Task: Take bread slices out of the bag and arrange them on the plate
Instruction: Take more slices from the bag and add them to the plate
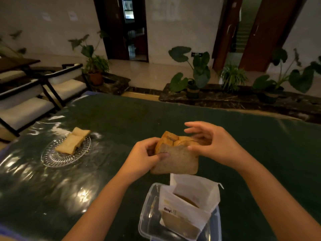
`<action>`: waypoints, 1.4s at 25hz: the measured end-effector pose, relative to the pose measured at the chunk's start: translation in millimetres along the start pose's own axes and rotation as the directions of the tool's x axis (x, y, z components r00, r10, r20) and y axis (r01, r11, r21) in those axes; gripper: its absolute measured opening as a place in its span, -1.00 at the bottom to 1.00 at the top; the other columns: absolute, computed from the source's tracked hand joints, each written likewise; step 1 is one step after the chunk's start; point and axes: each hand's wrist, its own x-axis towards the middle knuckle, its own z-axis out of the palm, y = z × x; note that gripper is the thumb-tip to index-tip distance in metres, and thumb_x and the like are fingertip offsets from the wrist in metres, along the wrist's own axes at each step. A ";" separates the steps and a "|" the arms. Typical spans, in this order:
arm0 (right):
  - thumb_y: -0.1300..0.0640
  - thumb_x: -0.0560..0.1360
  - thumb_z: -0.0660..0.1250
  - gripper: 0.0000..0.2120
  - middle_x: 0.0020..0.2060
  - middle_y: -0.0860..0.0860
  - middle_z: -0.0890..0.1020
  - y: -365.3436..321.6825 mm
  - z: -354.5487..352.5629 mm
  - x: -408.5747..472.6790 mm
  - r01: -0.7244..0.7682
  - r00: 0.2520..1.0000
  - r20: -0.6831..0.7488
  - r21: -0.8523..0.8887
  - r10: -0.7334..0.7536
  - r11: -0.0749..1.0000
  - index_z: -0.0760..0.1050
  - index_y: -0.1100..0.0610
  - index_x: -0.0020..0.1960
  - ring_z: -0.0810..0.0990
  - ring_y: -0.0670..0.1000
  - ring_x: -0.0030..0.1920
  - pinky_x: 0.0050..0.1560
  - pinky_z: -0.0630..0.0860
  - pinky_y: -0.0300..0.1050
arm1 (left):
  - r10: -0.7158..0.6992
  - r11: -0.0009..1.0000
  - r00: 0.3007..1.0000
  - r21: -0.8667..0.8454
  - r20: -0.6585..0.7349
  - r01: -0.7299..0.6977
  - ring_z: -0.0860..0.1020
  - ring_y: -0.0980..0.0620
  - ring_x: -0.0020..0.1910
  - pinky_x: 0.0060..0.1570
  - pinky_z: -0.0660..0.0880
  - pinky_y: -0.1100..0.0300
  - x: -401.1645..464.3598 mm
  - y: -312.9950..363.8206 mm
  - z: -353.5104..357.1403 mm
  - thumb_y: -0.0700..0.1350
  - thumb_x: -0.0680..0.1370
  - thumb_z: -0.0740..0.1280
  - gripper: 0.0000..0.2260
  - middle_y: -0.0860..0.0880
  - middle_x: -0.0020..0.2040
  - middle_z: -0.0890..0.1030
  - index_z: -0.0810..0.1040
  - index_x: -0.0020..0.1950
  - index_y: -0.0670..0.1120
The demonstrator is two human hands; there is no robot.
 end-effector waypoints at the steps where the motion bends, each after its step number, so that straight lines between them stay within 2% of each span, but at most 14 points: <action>1: 0.12 0.30 0.50 -0.40 0.08 -0.24 0.55 1.0 8.1 3.3 -0.016 0.999 -0.030 0.070 0.018 0.997 0.37 -0.28 0.21 0.55 -0.26 0.07 -0.11 0.55 -0.38 | 0.002 1.000 1.000 -0.030 -0.030 -0.003 0.63 0.12 -0.03 -0.18 0.57 0.28 -3.3 -0.5 -9.4 -0.06 0.35 0.46 -0.76 0.12 -0.05 0.69 0.61 -0.02 0.17; 3: 0.17 0.29 0.50 -0.34 0.10 -0.22 0.53 1.4 32.1 11.2 -0.076 0.993 -0.064 0.272 0.096 0.959 0.33 -0.21 0.27 0.56 -0.21 0.07 -0.14 0.57 -0.34 | 0.010 0.996 0.995 -0.092 -0.098 -0.019 0.64 0.13 -0.06 -0.20 0.56 0.33 -11.8 -2.0 -31.9 -0.04 0.32 0.46 -0.76 0.10 -0.08 0.70 0.63 -0.03 0.12; 5: 0.21 0.32 0.47 -0.44 0.05 -0.13 0.59 -1.5 64.4 19.9 -0.137 0.983 -0.053 0.421 0.175 0.897 0.40 -0.12 0.23 0.59 -0.14 0.05 -0.17 0.59 -0.27 | 0.002 0.990 0.987 -0.136 -0.159 -0.024 0.65 0.14 -0.08 -0.22 0.55 0.34 -22.1 -4.0 -56.6 -0.06 0.31 0.45 -0.78 0.10 -0.11 0.71 0.65 -0.06 0.10; 7: 0.23 0.33 0.45 -0.64 -0.06 -0.10 0.65 -10.4 101.4 32.2 -0.139 0.978 -0.080 0.441 0.193 0.887 0.52 -0.09 0.05 0.62 -0.18 -0.03 -0.28 0.56 -0.35 | -0.020 0.987 0.979 -0.162 -0.205 -0.014 0.65 0.14 -0.08 -0.21 0.55 0.33 -35.9 -7.9 -87.0 -0.07 0.29 0.45 -0.78 0.10 -0.12 0.71 0.66 -0.08 0.11; 9: 0.25 0.34 0.44 -0.70 -0.14 -0.14 0.66 -25.3 141.2 47.4 -0.117 0.976 -0.112 0.445 0.185 0.888 0.54 -0.10 -0.05 0.62 -0.26 -0.12 -0.34 0.51 -0.44 | -0.050 0.984 0.971 -0.177 -0.235 0.008 0.65 0.12 -0.08 -0.23 0.56 0.33 -52.5 -15.7 -123.7 -0.07 0.28 0.45 -0.78 0.09 -0.12 0.71 0.66 -0.09 0.09; 15: 0.24 0.35 0.44 -0.69 -0.12 -0.20 0.62 -77.9 281.0 103.9 -0.126 0.968 -0.141 0.436 0.207 0.891 0.54 -0.09 -0.01 0.59 -0.35 -0.16 -0.34 0.47 -0.50 | -0.188 0.972 0.933 -0.196 -0.306 0.132 0.65 0.09 -0.08 -0.23 0.59 0.24 -100.8 -59.7 -259.9 -0.20 0.38 0.44 -0.79 0.02 -0.11 0.71 0.62 -0.05 0.04; 20: 0.23 0.36 0.44 -0.69 -0.11 -0.14 0.63 -96.0 377.9 147.4 -0.215 0.937 -0.148 0.470 0.317 0.856 0.55 0.04 0.08 0.59 -0.24 -0.10 -0.30 0.52 -0.37 | -0.311 0.949 0.886 -0.165 -0.345 0.269 0.65 0.04 -0.09 -0.10 0.60 0.05 -119.0 -94.0 -350.6 -0.21 0.40 0.44 -0.77 0.01 -0.10 0.69 0.60 0.01 0.02; 23: 0.23 0.38 0.42 -0.68 -0.08 -0.10 0.62 -91.4 414.8 179.3 -0.259 0.917 -0.138 0.506 0.373 0.823 0.53 0.07 0.11 0.57 -0.16 -0.04 -0.19 0.51 -0.29 | -0.344 0.938 0.875 -0.159 -0.340 0.307 0.67 0.04 -0.16 -0.21 0.62 0.09 -109.0 -117.6 -386.9 -0.18 0.40 0.45 -0.72 0.01 -0.14 0.69 0.53 0.02 0.09; 26: 0.24 0.38 0.41 -0.66 -0.01 -0.03 0.62 -75.7 442.8 217.0 -0.278 0.899 -0.152 0.529 0.412 0.802 0.51 0.10 0.15 0.58 -0.08 0.02 -0.06 0.55 -0.14 | -0.398 0.917 0.856 -0.146 -0.329 0.370 0.67 0.10 -0.19 -0.35 0.59 0.23 -90.8 -144.7 -414.4 -0.13 0.40 0.46 -0.70 0.01 -0.09 0.67 0.43 0.01 0.12; 30: 0.27 0.38 0.41 -0.66 0.01 0.04 0.63 -53.1 482.8 265.7 -0.321 0.874 -0.142 0.549 0.465 0.771 0.52 0.14 0.14 0.58 -0.02 0.03 0.02 0.55 -0.05 | -0.434 0.901 0.835 -0.155 -0.339 0.406 0.59 0.03 0.05 -0.06 0.60 0.05 -68.1 -185.3 -447.2 -0.17 0.45 0.39 -0.73 -0.03 0.10 0.60 0.48 0.08 0.09; 33: 0.26 0.38 0.41 -0.69 -0.04 0.00 0.63 -39.0 510.2 294.0 -0.382 0.826 -0.136 0.578 0.547 0.721 0.53 0.12 0.11 0.58 -0.04 -0.01 0.02 0.56 -0.03 | -0.438 0.896 0.824 -0.098 -0.360 0.433 0.52 0.01 0.13 0.07 0.55 0.00 -52.2 -215.8 -470.1 -0.20 0.46 0.36 -0.70 -0.03 0.15 0.54 0.50 0.11 0.12; 35: 0.25 0.39 0.41 -0.70 -0.04 -0.02 0.62 -29.9 527.7 309.8 -0.426 0.796 -0.140 0.563 0.589 0.709 0.53 0.12 0.11 0.58 -0.02 0.00 0.07 0.56 0.03 | -0.471 0.875 0.802 -0.080 -0.366 0.478 0.50 -0.01 0.15 0.13 0.52 -0.09 -42.2 -235.7 -482.6 -0.20 0.47 0.35 -0.67 -0.04 0.17 0.52 0.49 0.21 0.03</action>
